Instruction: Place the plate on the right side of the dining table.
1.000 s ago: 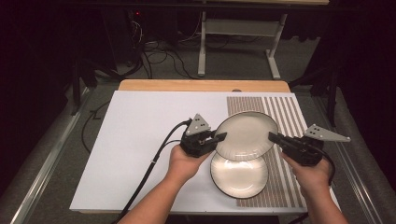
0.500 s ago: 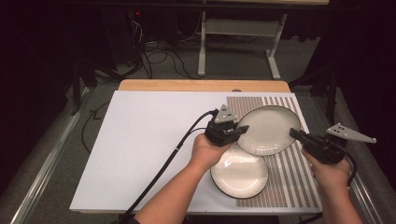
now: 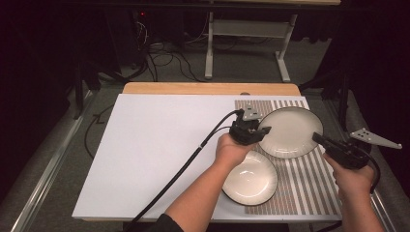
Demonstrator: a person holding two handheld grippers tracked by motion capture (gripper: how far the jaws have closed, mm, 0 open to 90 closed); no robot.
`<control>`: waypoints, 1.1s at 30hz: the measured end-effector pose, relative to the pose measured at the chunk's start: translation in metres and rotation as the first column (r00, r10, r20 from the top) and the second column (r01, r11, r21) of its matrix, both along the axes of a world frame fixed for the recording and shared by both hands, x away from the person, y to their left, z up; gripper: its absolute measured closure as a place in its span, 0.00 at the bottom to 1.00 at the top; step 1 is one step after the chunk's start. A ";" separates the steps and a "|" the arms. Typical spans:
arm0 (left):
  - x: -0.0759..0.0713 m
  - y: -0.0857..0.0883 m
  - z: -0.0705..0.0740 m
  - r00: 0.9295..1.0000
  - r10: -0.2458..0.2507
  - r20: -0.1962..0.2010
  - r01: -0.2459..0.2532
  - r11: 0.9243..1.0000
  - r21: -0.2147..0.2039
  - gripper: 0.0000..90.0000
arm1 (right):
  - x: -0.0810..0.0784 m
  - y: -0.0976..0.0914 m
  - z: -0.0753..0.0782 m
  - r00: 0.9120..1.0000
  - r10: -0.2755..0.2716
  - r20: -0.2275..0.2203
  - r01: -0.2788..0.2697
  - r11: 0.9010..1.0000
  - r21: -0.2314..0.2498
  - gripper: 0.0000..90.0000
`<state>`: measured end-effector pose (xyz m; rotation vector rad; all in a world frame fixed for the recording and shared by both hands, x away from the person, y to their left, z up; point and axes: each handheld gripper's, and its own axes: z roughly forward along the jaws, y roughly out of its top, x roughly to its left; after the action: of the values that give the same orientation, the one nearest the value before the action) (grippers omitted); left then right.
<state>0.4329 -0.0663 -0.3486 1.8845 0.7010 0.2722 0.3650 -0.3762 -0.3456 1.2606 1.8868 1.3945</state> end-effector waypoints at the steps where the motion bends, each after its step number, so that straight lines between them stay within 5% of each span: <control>1: 0.001 -0.001 -0.002 1.000 0.003 -0.006 -0.003 1.000 0.000 0.81 | 0.001 0.000 -0.002 1.000 -0.004 -0.002 0.004 1.000 -0.003 0.97; 15: 0.017 -0.009 -0.024 0.996 0.024 -0.081 -0.022 0.999 0.025 0.78 | 0.009 0.000 -0.020 0.998 -0.042 -0.056 0.040 0.999 -0.031 0.97; 33: 0.012 -0.019 -0.038 0.991 0.022 -0.133 -0.010 0.996 0.092 0.77 | 0.001 -0.005 -0.035 0.993 -0.056 -0.101 0.051 0.998 -0.048 0.97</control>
<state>0.4449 -0.0858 -0.3865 1.9985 0.8067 0.1916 0.3661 -0.3808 -0.3803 1.3742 1.9256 1.2751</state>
